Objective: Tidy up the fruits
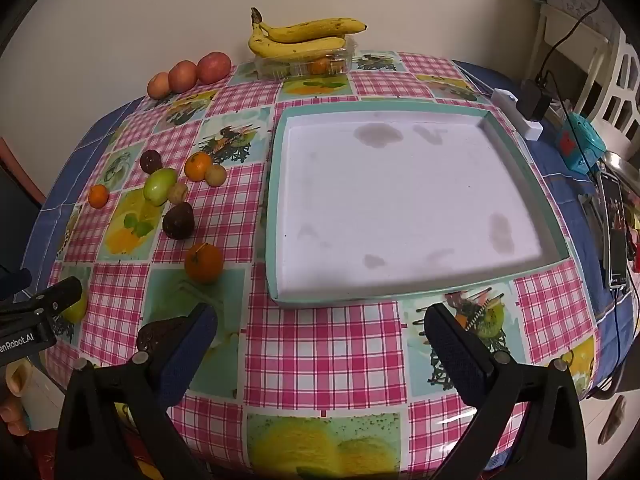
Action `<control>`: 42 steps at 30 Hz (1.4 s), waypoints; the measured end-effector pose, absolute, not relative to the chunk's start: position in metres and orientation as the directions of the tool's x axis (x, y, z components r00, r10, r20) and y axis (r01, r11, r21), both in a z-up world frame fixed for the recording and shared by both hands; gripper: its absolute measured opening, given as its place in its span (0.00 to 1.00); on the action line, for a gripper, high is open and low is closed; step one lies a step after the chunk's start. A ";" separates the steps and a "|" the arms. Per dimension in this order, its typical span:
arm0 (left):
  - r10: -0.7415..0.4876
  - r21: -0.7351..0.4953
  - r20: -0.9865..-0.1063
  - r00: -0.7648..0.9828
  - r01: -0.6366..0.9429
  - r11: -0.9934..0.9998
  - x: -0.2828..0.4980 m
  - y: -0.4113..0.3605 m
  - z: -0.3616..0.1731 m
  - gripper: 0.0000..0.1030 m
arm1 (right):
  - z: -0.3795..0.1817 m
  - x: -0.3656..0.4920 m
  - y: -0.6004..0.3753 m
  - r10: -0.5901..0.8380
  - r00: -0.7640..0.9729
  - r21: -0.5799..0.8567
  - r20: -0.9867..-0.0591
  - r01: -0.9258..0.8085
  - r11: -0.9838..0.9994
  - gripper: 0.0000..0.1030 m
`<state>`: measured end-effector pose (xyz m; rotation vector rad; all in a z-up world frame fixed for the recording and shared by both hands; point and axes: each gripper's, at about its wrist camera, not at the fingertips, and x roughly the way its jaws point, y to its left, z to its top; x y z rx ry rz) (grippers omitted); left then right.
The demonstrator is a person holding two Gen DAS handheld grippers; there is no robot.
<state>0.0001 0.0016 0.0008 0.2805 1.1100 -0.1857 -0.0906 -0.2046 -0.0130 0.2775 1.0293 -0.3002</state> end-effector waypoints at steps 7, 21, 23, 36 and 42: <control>-0.005 0.133 -0.902 0.432 0.287 0.949 0.000 0.001 0.000 1.00 | -0.013 -0.091 -0.205 -0.114 0.482 0.085 -0.868 0.372 0.924 1.00; -0.024 0.114 -0.901 0.433 0.289 0.950 0.000 0.001 0.000 1.00 | -0.012 -0.091 -0.205 -0.110 0.484 0.091 -0.868 0.373 0.923 1.00; -0.024 0.113 -0.901 0.434 0.289 0.951 0.000 0.001 0.001 1.00 | -0.012 -0.091 -0.205 -0.110 0.484 0.091 -0.868 0.373 0.923 1.00; -0.024 0.114 -0.901 0.434 0.291 0.950 0.000 0.001 0.001 1.00 | -0.010 -0.092 -0.206 -0.109 0.486 0.093 -0.867 0.373 0.923 1.00; -0.026 0.113 -0.901 0.433 0.291 0.950 0.000 0.001 0.000 1.00 | -0.010 -0.092 -0.207 -0.109 0.487 0.094 -0.867 0.373 0.923 1.00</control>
